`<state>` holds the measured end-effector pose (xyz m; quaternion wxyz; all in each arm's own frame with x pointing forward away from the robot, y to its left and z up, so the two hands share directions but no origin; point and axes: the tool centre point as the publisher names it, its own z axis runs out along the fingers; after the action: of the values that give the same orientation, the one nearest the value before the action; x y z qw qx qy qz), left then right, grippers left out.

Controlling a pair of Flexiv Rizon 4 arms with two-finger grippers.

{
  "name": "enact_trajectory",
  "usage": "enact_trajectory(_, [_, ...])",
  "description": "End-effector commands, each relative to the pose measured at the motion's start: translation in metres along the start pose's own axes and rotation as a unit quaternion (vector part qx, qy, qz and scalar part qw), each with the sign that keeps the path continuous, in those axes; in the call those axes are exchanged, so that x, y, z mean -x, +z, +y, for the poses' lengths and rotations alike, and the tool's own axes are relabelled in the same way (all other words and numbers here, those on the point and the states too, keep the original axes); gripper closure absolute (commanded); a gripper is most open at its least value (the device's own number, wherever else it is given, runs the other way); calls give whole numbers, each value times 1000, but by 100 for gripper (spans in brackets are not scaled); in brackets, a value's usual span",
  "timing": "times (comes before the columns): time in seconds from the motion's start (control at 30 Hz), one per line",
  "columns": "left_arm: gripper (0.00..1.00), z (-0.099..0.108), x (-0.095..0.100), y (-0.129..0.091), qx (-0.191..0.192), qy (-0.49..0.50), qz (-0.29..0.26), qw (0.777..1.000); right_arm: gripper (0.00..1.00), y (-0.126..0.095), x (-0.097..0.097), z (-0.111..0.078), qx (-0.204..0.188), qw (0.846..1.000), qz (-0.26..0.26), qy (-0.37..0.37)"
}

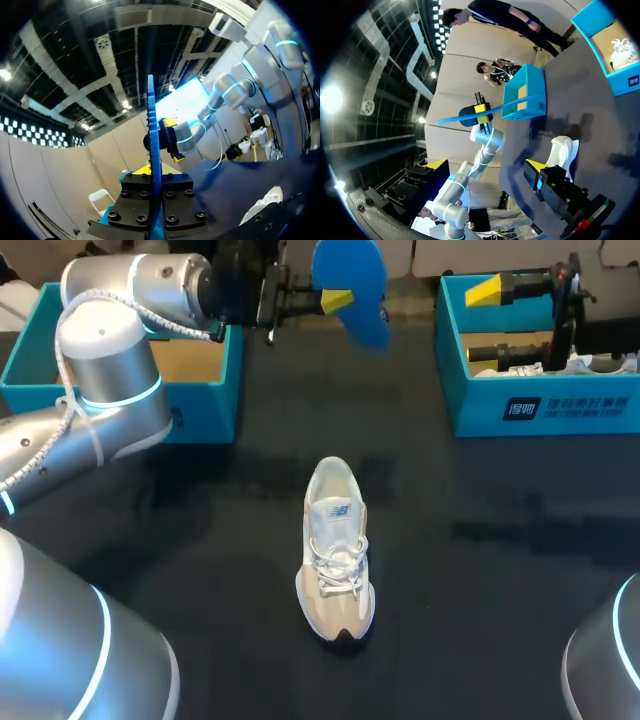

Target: Take the shoe out of the shoebox, open the shoe tongue, remove and reinsert the insole, then place the shoe into the shoebox

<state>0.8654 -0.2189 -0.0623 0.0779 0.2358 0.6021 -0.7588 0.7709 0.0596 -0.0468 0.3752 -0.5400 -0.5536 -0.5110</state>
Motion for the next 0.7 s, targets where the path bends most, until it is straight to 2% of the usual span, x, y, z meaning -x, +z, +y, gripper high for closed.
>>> enact_trajectory(0.03, [100, 5, 5, -1, -3, 147, 54, 988, 0, 1, 0, 0, 1, 1000, -1, 1])
enact_trajectory(0.23, [100, 5, 5, -2, 50, 286, 35, 956, 0, 1, 0, 0, 1, 1000, -1, 1])
enact_trajectory(0.4, [100, 4, 6, -3, 87, 343, 8, 935, 0, 1, 0, 0, 1, 1000, -1, 1])
enact_trajectory(0.5, [100, 4, 6, -4, 94, 357, -9, 929, 0, 1, 0, 0, 1, 1000, -1, 1])
enact_trajectory(0.7, [100, 5, 8, -5, 98, 395, -7, 913, 0, 1, 0, 0, 1, 1000, -1, 1])
